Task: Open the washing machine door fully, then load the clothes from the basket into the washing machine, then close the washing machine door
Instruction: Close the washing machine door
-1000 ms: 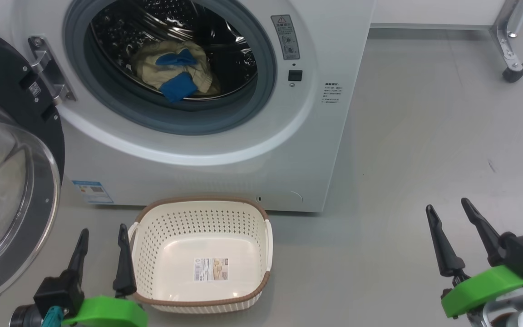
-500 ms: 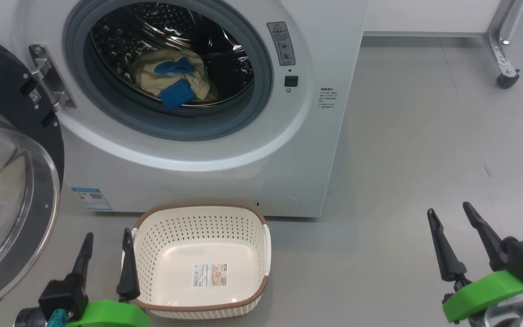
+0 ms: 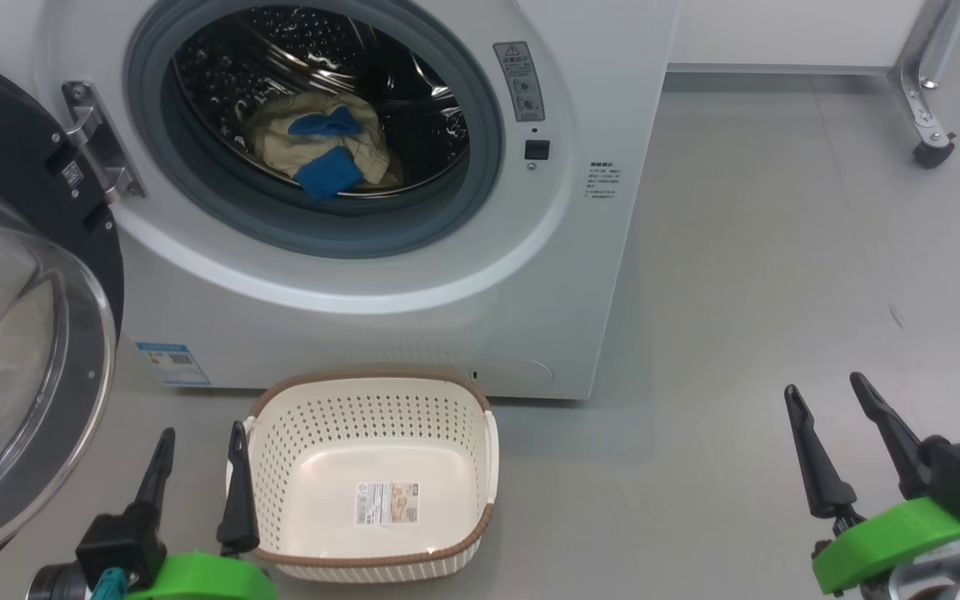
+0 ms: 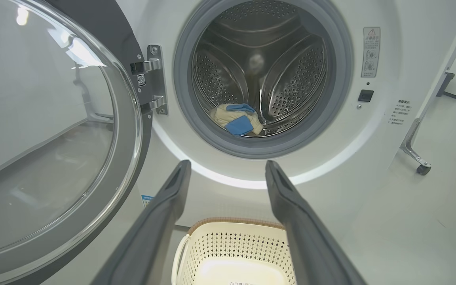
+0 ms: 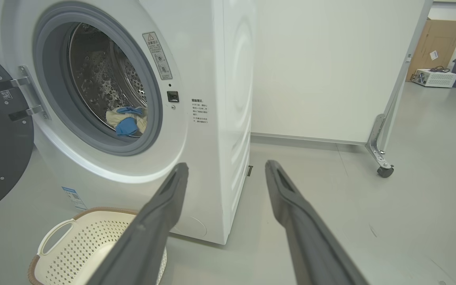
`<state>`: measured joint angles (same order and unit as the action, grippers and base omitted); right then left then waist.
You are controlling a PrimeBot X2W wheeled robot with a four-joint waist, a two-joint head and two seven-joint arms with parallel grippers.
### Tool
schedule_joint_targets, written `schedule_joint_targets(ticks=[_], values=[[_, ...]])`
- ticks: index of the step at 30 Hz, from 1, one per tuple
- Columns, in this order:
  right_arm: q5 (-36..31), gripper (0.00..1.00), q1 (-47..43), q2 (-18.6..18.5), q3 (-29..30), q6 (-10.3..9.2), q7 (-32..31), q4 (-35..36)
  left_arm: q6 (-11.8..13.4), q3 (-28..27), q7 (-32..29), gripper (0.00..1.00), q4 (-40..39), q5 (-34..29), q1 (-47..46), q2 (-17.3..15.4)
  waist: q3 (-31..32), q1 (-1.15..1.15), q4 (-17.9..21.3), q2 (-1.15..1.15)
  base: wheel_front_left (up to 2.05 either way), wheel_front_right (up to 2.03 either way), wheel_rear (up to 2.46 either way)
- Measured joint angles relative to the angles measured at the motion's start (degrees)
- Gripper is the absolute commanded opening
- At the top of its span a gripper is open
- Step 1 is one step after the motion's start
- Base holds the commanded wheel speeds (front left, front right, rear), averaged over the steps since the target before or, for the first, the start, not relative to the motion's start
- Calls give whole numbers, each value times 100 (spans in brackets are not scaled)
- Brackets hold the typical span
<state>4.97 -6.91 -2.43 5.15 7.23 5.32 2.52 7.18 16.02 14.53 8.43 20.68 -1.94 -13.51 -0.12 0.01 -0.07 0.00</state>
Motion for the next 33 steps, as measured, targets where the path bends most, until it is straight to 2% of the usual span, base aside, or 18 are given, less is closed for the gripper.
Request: schedule_joint_targets(ticks=[16,33], values=[[0,100,-116,15,19,0,-33,48,44,75,-1,100,25,0,17,-43,-37,-1,-34,0,-171,171,1],[0,100,-105,21,48,0,-30,18,105,78,0,100,-34,-1,14,-111,-78,-1,-26,0,-19,19,0]])
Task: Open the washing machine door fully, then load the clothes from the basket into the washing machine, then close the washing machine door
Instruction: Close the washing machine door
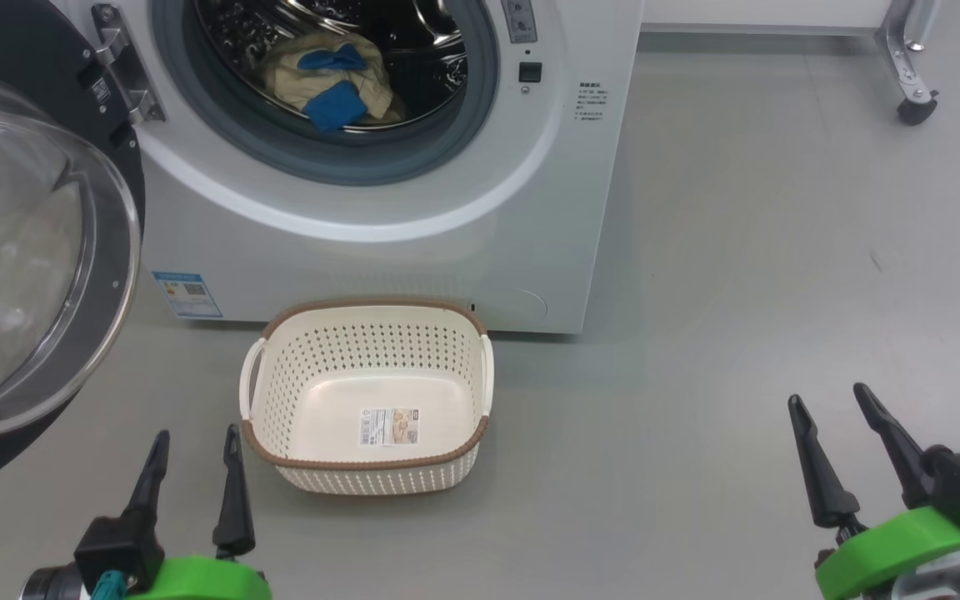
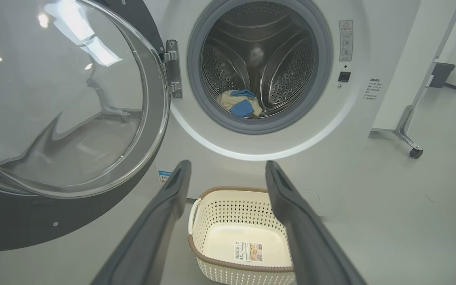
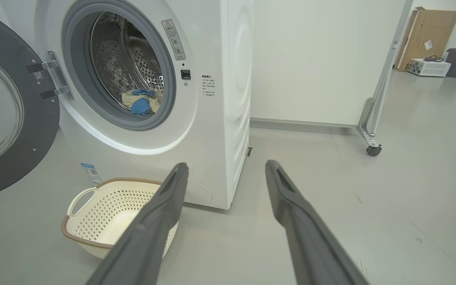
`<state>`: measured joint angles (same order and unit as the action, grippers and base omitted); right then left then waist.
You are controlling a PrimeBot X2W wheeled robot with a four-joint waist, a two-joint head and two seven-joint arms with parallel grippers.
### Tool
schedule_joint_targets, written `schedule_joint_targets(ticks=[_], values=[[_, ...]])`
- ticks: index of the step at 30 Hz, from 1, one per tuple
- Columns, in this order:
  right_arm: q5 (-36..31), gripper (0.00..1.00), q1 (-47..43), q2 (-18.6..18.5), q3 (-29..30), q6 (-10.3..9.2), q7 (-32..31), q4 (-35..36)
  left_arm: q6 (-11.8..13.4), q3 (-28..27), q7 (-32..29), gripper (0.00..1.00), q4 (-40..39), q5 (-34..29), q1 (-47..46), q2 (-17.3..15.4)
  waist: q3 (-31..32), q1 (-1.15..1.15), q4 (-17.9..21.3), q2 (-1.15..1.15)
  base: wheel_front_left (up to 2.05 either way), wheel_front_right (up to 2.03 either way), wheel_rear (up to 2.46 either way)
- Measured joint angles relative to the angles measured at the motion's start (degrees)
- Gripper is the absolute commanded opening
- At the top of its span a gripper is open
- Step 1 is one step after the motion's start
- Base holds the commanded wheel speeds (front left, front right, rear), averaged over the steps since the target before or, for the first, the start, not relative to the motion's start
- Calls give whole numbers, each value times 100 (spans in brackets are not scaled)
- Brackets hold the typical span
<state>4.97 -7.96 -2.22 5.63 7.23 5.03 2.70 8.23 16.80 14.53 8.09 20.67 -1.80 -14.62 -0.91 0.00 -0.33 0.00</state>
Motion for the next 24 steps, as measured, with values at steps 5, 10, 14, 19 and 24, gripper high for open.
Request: schedule_joint_targets(ticks=[5,10,14,19,24], values=[[0,100,0,0,12,0,1,-8,38,12,0,100,-16,0,1,-10,6,0,-7,0,0,0,0],[0,100,2,1,66,0,9,-49,38,29,0,100,-30,0,0,-14,16,0,-55,0,0,0,0],[0,100,1,2,126,0,12,-54,38,59,-1,100,-30,0,-4,-21,33,0,-152,0,0,0,0],[0,100,0,4,147,0,16,-62,42,70,-21,100,-29,0,-6,-53,45,0,-319,0,0,0,0],[1,100,-5,7,159,0,18,-82,76,78,-43,100,-24,-1,-7,-92,61,0,-571,0,0,0,0]])
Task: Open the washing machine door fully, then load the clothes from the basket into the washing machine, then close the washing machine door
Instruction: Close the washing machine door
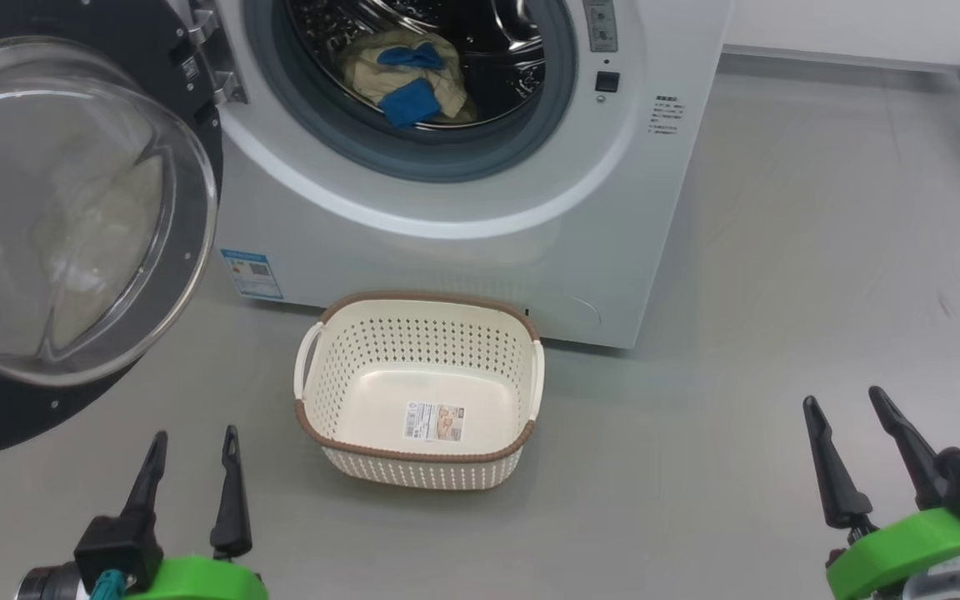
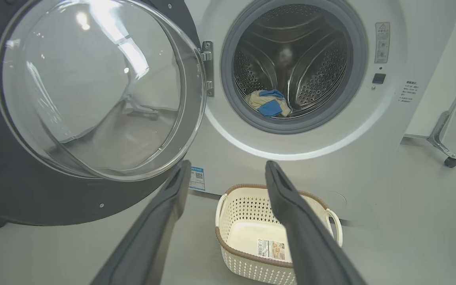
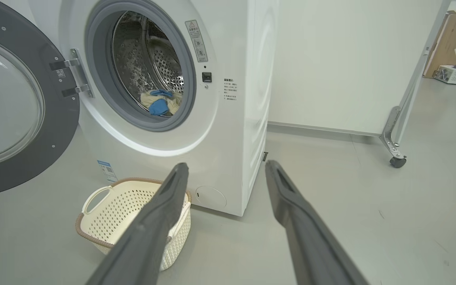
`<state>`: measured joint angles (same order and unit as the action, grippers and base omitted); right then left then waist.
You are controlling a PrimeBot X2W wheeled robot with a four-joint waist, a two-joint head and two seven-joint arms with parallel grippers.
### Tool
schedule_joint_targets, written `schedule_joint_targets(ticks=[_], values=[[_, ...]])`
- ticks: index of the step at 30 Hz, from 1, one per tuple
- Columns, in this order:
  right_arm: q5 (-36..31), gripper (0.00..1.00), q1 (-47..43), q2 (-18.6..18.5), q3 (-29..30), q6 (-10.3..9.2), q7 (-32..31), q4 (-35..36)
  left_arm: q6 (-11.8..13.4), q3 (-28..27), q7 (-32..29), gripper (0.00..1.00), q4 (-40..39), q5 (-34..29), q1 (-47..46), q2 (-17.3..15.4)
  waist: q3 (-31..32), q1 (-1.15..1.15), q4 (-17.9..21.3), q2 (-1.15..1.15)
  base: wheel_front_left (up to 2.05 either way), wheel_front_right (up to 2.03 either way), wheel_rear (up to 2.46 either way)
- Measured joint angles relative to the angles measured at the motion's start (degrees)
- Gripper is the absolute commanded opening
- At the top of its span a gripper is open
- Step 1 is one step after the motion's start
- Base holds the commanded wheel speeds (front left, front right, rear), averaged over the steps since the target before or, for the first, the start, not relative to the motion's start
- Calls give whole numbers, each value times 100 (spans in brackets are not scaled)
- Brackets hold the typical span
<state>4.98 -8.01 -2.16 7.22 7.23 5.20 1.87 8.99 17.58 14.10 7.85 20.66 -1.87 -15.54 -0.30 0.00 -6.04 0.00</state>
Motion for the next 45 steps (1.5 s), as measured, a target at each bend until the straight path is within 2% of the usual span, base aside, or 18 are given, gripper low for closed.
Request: schedule_joint_targets(ticks=[23,40,42,43,44,45], values=[[43,100,-74,19,-209,0,1,-29,214,-102,-34,100,-43,18,131,-171,128,0,-1599,0,0,0,0],[55,100,-71,20,-301,0,41,-129,197,-91,-34,100,-59,80,121,-198,98,0,-1631,0,0,0,0],[55,100,-71,20,-300,0,41,-127,166,-91,-34,36,-63,100,117,-205,94,0,-1627,0,0,0,0],[55,100,-71,20,-300,0,41,-127,155,-91,-33,9,-68,115,115,-218,90,0,-1623,0,0,0,0],[55,100,-71,20,-299,0,41,-127,136,-94,-33,0,-73,122,113,-229,85,0,-1618,0,0,0,0],[55,100,-70,20,-298,0,41,-127,121,-97,-25,0,-74,123,110,-238,81,0,-1615,0,0,0,0]])
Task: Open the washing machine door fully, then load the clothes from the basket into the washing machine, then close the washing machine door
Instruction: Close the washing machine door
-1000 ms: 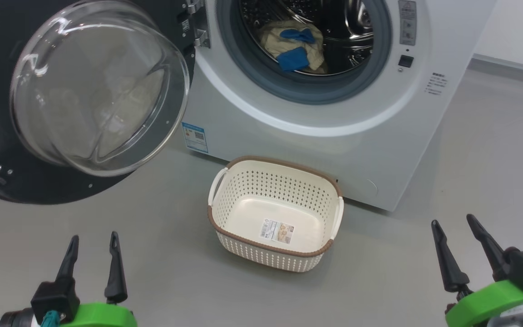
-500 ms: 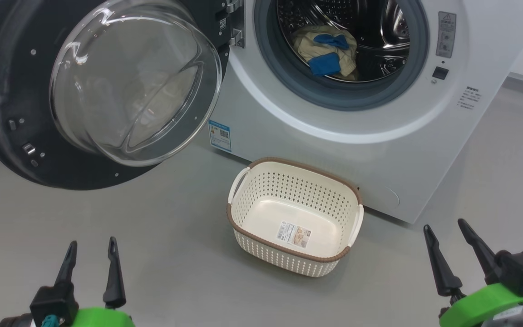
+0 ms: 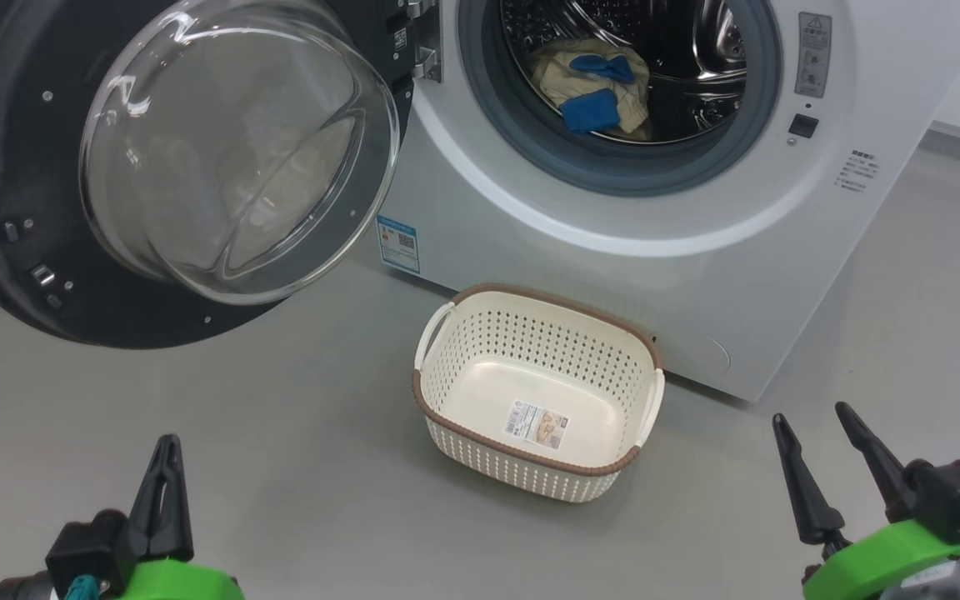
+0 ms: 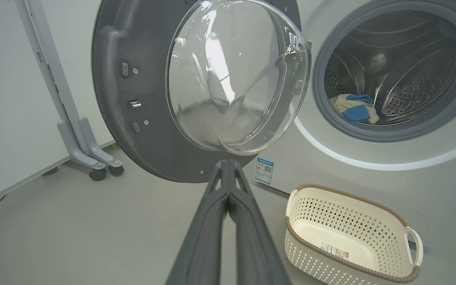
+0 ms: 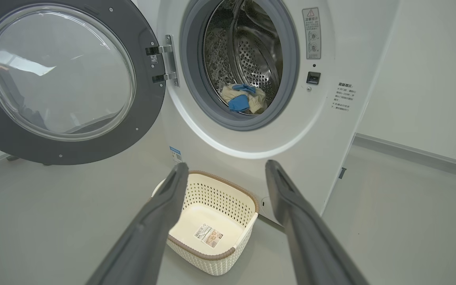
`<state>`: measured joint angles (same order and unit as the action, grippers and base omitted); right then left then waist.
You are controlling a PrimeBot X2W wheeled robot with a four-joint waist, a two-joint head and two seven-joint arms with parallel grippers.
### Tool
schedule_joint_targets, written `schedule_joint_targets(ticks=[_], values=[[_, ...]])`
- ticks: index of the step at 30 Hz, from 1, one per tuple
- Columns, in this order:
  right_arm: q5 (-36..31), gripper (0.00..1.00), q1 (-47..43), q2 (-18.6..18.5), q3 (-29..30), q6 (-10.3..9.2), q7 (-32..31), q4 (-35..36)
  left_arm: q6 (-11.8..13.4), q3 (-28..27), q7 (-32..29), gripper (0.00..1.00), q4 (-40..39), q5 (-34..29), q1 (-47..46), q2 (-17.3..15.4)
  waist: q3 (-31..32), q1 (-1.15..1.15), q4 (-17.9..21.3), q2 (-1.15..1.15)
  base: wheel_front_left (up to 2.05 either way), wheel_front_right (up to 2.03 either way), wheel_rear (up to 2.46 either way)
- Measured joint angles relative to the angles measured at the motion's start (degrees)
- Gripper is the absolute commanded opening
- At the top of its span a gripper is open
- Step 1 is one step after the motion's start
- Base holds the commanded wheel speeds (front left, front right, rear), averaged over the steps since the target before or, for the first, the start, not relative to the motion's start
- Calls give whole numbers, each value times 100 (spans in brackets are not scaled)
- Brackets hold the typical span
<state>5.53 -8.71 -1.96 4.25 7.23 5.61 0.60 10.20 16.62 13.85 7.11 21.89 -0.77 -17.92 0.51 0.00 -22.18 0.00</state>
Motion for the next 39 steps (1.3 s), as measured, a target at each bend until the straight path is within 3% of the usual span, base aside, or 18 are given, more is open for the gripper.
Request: schedule_joint_targets(ticks=[11,24,31,39], values=[[0,100,1,0,107,0,-1,64,-219,-338,31,0,-303,243,-223,-193,-82,0,-57,0,0,0,0],[-49,100,37,-4,194,0,-59,226,-1120,-1221,-257,0,-475,1744,-1326,-573,-273,0,-136,0,0,0,0],[-49,100,126,-112,176,0,-138,324,-1591,-1642,-455,0,467,2660,-2299,-849,-417,0,-58,0,0,0,0],[-47,100,208,-243,167,0,-263,452,-1729,-1840,-487,0,1716,3572,-3063,-1179,-577,0,189,0,0,0,0]])
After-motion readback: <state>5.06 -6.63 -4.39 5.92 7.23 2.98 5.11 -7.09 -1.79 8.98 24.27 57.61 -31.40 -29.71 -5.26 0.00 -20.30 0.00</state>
